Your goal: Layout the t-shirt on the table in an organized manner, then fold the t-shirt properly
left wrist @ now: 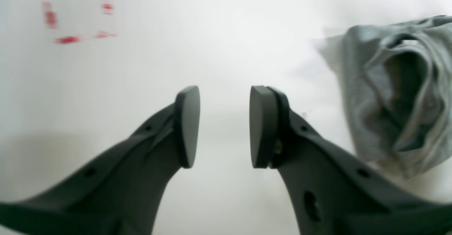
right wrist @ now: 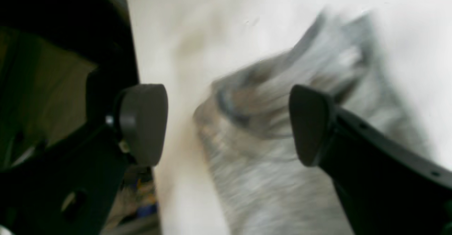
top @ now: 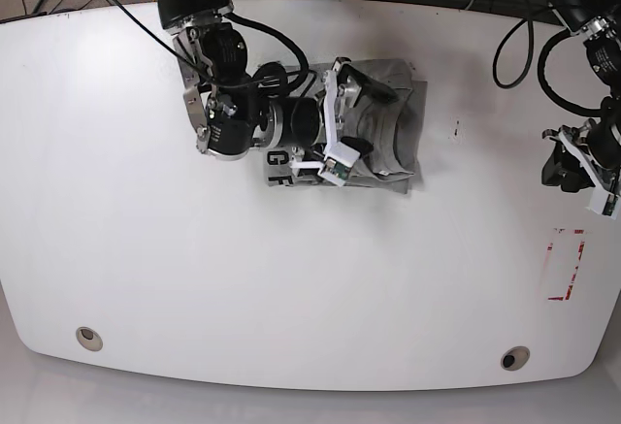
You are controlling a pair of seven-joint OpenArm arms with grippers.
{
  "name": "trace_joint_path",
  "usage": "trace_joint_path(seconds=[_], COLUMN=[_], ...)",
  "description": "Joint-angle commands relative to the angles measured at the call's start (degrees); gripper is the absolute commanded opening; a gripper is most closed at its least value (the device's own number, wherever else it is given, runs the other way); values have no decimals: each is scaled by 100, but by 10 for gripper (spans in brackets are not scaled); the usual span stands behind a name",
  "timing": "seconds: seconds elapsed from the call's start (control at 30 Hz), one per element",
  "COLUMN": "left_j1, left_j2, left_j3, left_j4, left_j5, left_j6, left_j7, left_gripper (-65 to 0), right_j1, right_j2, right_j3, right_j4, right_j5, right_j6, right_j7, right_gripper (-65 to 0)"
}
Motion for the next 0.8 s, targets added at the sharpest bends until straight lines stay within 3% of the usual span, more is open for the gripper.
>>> trace_joint_path(seconds=[0.0,0.23,0.77], left_j1=[67,286,770], left_j2=[-119,-119,-119], left_j3=[-25,-25,10], left_j4=[87,87,87], left_j5=[-113,-105,-105], left_j6=[-8,-8,-8], left_j7=[-96,-96,-439], left_gripper=[-428,-428,-429], right_j1=[235,551,762], right_j2=[-3,-135,-1120], right_j3=[124,177,151], right_j4=[-10,-599,-1355], right_j5=[105,-361,-2163], right_j6=[8,8,8], right_j7=[286,682,1473], right_gripper=[-149,-149,-147])
